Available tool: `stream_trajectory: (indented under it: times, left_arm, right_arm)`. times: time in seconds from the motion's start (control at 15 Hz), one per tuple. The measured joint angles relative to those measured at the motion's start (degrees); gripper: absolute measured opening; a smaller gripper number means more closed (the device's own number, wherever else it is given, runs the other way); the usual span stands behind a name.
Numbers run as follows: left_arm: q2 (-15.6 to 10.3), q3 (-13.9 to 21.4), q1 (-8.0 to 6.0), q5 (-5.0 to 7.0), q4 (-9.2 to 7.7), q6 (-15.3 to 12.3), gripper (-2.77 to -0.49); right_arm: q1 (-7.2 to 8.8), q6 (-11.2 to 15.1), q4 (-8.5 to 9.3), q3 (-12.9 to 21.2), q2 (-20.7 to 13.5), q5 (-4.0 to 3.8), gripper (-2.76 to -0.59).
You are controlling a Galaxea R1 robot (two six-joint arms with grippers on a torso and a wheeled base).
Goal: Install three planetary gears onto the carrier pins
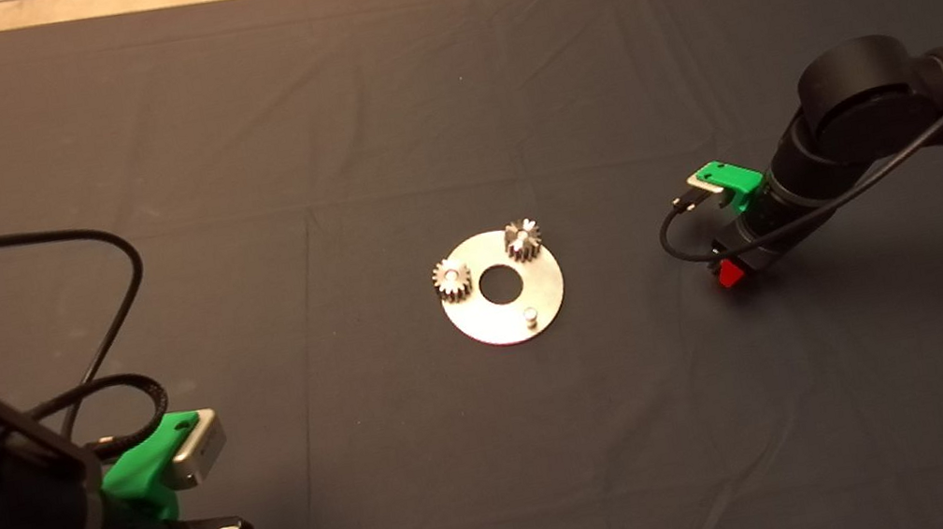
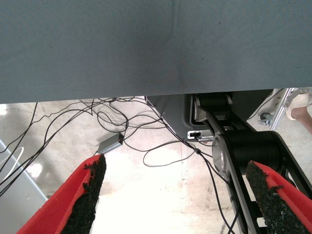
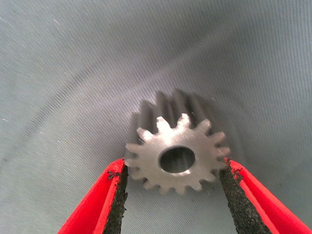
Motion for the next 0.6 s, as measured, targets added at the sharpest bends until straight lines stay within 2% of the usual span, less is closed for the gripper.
stream_trajectory:
  times: [0.13, 0.2, 0.4, 0.6]
  left_arm:
    - [0.00, 0.00, 0.00, 0.00, 0.00, 0.00, -1.22]
    - [0.00, 0.00, 0.00, 0.00, 0.00, 0.00, -1.22]
    - [0.00, 0.00, 0.00, 0.00, 0.00, -0.01, -1.22]
    - [0.00, 0.00, 0.05, 0.00, 0.00, 0.00, -1.22]
  right_arm:
    - [0.00, -0.01, -0.93, 0.00, -0.06, 1.62, -2.00]
    - [0.00, -0.01, -1.63, 0.00, -0.06, 2.03, -2.00]
    - [0.00, 0.00, -2.34, 0.00, -0.06, 2.15, -2.00]
    - [0.00, -0.01, -3.05, 0.00, -0.09, 3.60, -2.05]
